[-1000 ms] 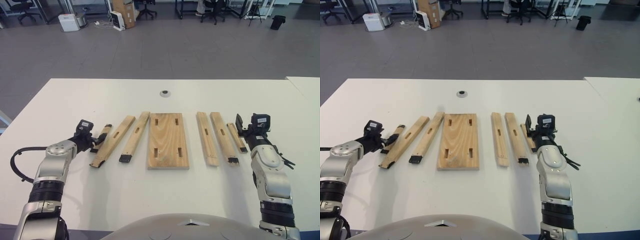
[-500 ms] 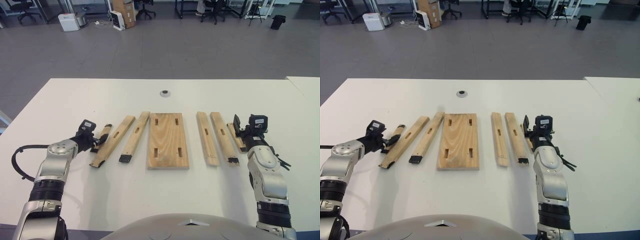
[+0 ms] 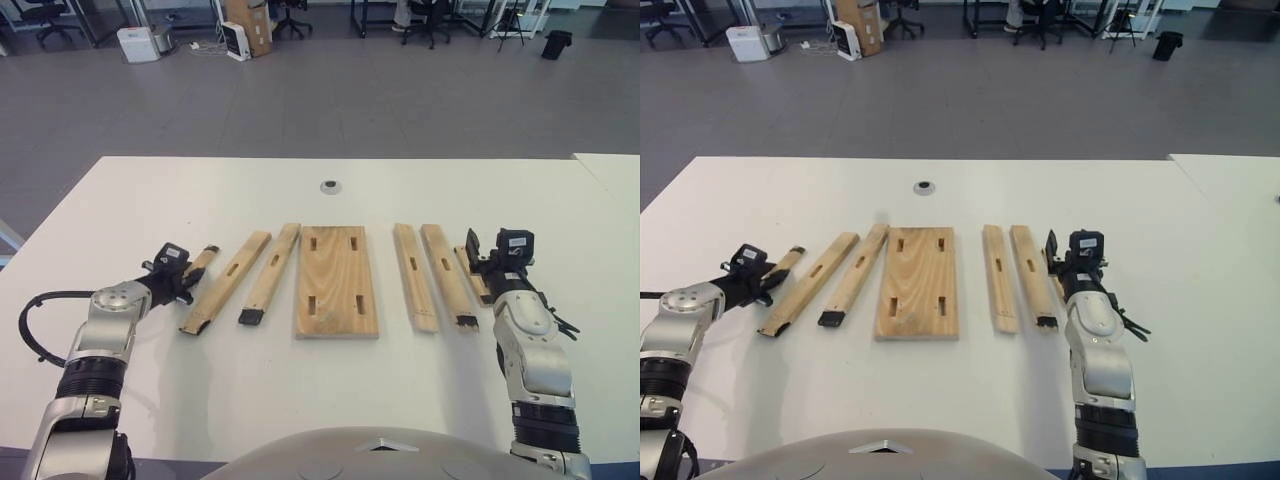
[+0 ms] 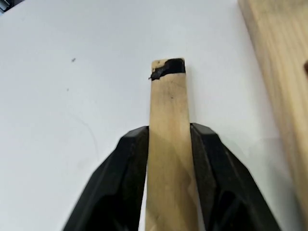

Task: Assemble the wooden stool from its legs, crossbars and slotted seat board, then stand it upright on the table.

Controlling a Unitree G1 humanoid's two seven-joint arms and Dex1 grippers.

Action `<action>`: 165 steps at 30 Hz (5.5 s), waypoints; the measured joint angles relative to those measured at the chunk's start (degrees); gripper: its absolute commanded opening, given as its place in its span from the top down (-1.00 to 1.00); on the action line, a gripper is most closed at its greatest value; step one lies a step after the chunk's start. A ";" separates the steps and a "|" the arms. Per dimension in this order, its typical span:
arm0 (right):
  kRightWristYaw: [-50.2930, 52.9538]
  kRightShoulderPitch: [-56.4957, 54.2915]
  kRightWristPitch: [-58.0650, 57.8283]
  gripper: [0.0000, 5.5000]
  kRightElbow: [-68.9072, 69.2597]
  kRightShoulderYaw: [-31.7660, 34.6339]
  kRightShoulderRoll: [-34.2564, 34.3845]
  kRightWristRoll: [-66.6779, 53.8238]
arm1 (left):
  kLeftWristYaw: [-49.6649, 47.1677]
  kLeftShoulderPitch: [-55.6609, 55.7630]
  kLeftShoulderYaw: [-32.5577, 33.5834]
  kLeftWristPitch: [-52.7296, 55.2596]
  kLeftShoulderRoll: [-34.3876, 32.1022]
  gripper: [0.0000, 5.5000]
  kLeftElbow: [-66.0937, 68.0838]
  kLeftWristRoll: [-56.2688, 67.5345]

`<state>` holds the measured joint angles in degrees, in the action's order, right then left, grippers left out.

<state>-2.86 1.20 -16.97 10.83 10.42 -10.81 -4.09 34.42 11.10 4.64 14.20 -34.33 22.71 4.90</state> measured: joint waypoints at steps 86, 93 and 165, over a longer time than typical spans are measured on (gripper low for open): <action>7.95 -5.12 -6.46 0.85 4.84 -6.03 10.59 -8.93 | -12.89 0.57 -2.23 -3.70 18.76 0.25 -24.77 7.68; 2.09 -2.43 2.57 0.85 0.50 -9.04 6.58 -4.71 | -13.49 0.15 -2.20 -3.80 19.52 0.25 -24.50 6.79; -6.98 7.61 6.17 0.85 7.15 -13.65 2.26 -9.17 | -21.47 -13.70 -3.62 -6.98 25.23 0.25 -30.70 1.36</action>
<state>-9.84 8.81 -10.80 17.98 -3.23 -8.55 -13.26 12.95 -2.59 1.03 7.22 -9.10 -7.99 6.27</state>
